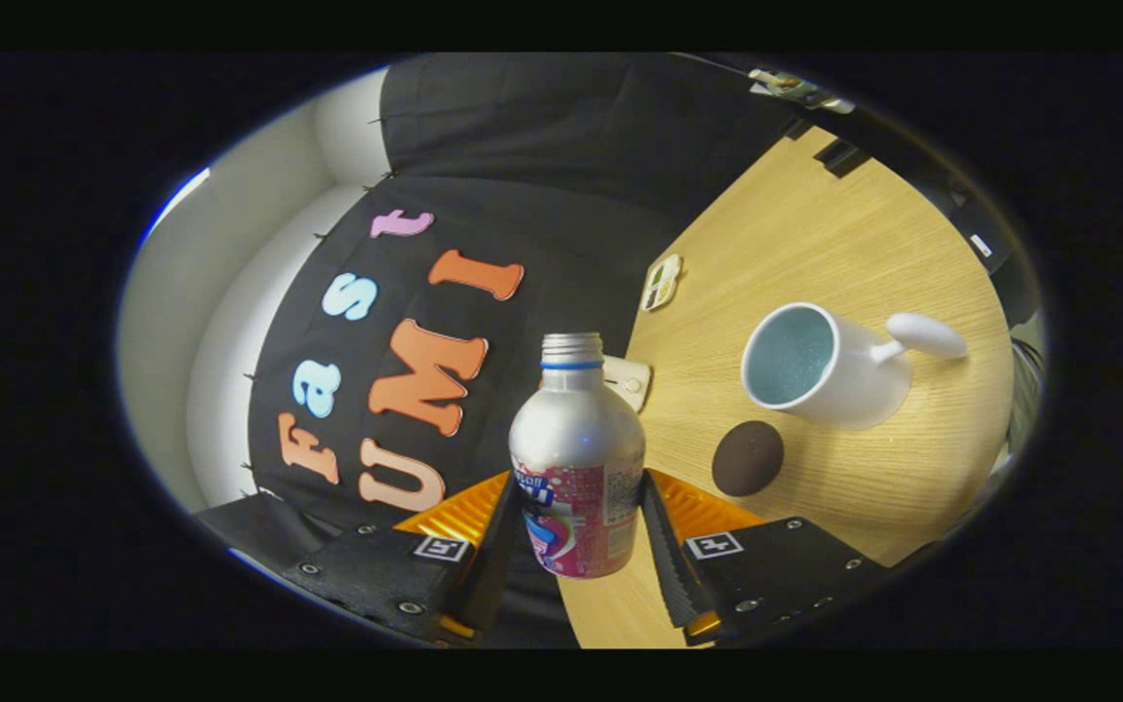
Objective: Take the bottle from table, then pour the juice into the cup, finally place the bottle on the coaster
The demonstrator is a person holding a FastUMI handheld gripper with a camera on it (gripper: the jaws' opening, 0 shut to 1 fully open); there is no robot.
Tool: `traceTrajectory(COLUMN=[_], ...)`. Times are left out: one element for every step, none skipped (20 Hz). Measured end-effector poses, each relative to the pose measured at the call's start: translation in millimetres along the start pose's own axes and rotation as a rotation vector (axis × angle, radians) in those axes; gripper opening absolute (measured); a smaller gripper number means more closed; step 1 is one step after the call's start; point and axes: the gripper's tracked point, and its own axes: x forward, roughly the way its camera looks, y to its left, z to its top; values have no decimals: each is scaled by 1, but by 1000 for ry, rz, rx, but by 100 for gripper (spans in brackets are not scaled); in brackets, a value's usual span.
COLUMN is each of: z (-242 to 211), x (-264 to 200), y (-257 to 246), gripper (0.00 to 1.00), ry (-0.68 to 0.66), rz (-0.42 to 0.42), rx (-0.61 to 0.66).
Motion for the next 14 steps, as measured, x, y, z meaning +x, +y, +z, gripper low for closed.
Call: traceTrajectory(z=[2, 3, 5, 4, 5, 4, 6, 5, 4, 3, 1, 0, -2, -4], x=[0, 0, 1, 1, 3, 4, 6, 6, 8, 5, 4, 6, 6, 7], y=[-1, -1, -1, 0, -1, -1, -3, -4, -5, -5, -5, -3, -4, -3], gripper=[66, 66, 66, 66, 66, 66, 66, 66, 65, 66, 66, 66, 66, 66], ry=[-1, -5, -7, -9, -13, -13, -17, -17, -17, -17, -14, -11, -6, -2], rz=[-7, -9, -8, -9, -14, -23, -27, -30, -34, -35, -34, -31, -32, -30], rx=[26, 55, 86, 113, 134, 149, 161, 173, 193, 216, 240, 263, 284, 301])
